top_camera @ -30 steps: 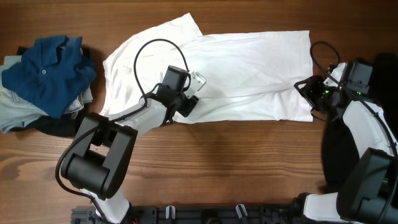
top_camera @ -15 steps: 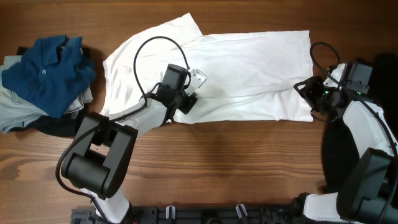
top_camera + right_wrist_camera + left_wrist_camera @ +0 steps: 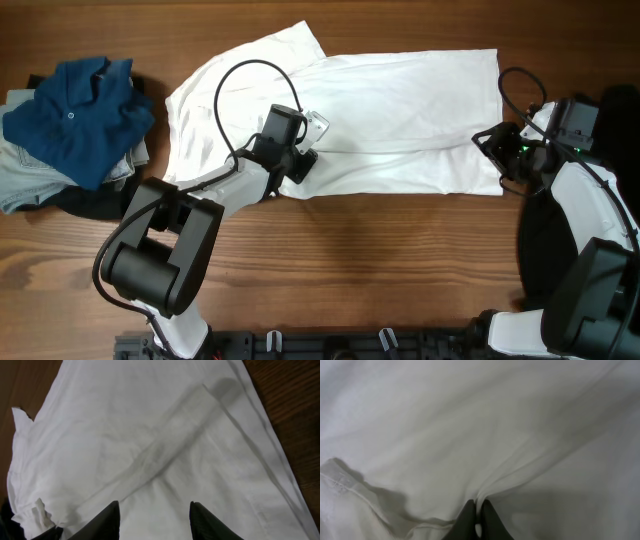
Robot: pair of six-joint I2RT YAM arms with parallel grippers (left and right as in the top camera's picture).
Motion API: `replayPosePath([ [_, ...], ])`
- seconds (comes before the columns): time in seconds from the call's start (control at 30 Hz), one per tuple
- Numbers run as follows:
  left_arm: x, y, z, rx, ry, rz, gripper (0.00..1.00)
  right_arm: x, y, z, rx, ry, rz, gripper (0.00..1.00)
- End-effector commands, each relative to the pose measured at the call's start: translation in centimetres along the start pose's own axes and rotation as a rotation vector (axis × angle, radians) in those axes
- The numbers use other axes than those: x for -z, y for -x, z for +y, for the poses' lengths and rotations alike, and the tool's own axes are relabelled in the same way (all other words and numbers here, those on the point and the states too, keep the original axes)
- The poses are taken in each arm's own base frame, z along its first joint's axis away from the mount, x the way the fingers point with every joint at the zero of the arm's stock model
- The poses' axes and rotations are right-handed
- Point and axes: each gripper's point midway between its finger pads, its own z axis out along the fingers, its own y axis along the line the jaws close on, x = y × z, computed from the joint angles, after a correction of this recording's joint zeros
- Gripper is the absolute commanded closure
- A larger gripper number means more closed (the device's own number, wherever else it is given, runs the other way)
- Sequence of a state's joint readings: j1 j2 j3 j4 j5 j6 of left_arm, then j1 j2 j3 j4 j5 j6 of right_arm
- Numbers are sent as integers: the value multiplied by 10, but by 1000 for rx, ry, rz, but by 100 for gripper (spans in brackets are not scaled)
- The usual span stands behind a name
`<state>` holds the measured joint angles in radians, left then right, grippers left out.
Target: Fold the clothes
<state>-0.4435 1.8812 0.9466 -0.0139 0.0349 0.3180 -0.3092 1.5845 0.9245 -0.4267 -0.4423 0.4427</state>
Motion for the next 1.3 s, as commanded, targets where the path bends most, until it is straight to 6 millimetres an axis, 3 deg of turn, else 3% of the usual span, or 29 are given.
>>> replayPosePath([
  [0.0, 9, 16, 11, 22, 43, -43, 88, 2, 5, -5, 21, -43, -24, 55],
  [0.13, 10, 16, 10, 22, 40, -43, 82, -1, -9, -14, -12, -67, 17, 67],
  [0.23, 10, 15, 9, 40, 37, -41, 77, -8, -38, -39, -151, -144, 72, 80],
  [0.37, 10, 14, 9, 46, 36, -37, 82, -20, -67, -59, -201, -163, 101, 85],
  [0.47, 10, 14, 9, 63, 36, -39, 87, -30, -78, -70, -229, -157, 73, 90],
  [0.6, 10, 14, 9, 66, 36, -38, 95, -31, -82, -95, -289, -255, 15, 96],
  [0.77, 10, 18, 10, 66, 41, -52, 96, -10, -92, -139, -389, -502, -8, 95],
  [1.0, 13, 37, 29, 93, 82, -144, 96, -2, -85, -142, -385, -533, -4, 96],
  [1.03, 13, 37, 32, 98, 86, -144, 90, -2, -85, -142, -385, -533, -4, 96],
  [1.1, 13, 34, 37, 108, 92, -137, 53, -3, -85, -141, -359, -526, 6, 96],
  [1.13, 14, 32, 41, 113, 101, -131, 43, -3, -85, -140, -345, -521, 12, 93],
  [1.27, 17, 20, 58, 168, 175, -90, 43, -8, -85, -130, -299, -462, 41, 71],
])
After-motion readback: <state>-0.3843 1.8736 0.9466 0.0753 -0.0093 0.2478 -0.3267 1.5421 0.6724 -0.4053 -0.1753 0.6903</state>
